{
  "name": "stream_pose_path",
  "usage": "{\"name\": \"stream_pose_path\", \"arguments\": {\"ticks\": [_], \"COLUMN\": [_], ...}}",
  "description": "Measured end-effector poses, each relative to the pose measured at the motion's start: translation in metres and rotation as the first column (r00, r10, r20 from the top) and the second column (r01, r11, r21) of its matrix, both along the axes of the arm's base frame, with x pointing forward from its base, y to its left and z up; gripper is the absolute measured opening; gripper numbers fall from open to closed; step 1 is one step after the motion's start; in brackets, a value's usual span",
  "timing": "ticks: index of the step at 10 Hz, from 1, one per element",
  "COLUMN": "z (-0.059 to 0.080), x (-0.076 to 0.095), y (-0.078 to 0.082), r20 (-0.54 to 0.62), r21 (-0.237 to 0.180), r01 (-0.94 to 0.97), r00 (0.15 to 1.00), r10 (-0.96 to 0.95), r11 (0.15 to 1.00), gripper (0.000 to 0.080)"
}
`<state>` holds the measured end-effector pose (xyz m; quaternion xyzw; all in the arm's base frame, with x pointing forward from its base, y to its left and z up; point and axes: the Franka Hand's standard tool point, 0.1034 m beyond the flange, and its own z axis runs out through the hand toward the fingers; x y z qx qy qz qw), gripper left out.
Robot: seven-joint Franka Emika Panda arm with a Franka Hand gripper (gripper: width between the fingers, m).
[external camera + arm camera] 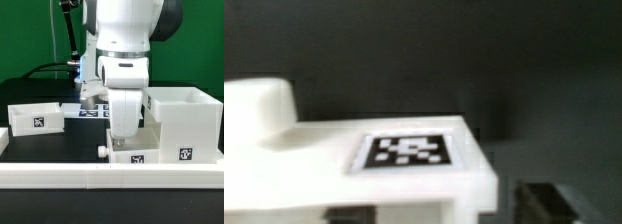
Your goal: Assemble drawer
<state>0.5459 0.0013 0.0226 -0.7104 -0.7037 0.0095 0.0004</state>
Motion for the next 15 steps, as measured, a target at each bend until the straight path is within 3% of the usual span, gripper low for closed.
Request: {"name": "stream_pose_path", "arguments": {"ticks": [1, 2, 4, 7, 9, 11, 13, 15], "z": [0.006, 0.013, 0.035, 0.047, 0.046, 0.035, 0.021, 0.006], "x": [0.002, 0.005, 0.012, 0.022, 0.021, 0.024, 0.029, 0.023], "y": [0.001, 0.001, -0.005, -0.042, -0.045, -0.064, -0.071, -0.066], "r20": [0.009, 0.015, 0.042, 0.046, 0.044, 0.038, 0.026, 0.006], "r21": [-0.002, -0.005, -0.013, -0.014, -0.014, 0.060, 0.113, 0.137], "r01": [0.007, 0.007, 0.008, -0.033, -0.015, -0.048, -0.081, -0.081], "r00": [1.000, 1.000, 0.999, 0.998, 0.999, 0.998, 0.997, 0.997], "r10": [-0.007, -0.007, -0.008, 0.033, 0.015, 0.046, 0.078, 0.081], "r11": [1.000, 1.000, 1.000, 0.999, 1.000, 0.997, 0.990, 0.987], "gripper": [0.0507, 0.0619, 0.0640, 0.0649, 0.0649, 0.0649, 0.0649, 0.0649]}}
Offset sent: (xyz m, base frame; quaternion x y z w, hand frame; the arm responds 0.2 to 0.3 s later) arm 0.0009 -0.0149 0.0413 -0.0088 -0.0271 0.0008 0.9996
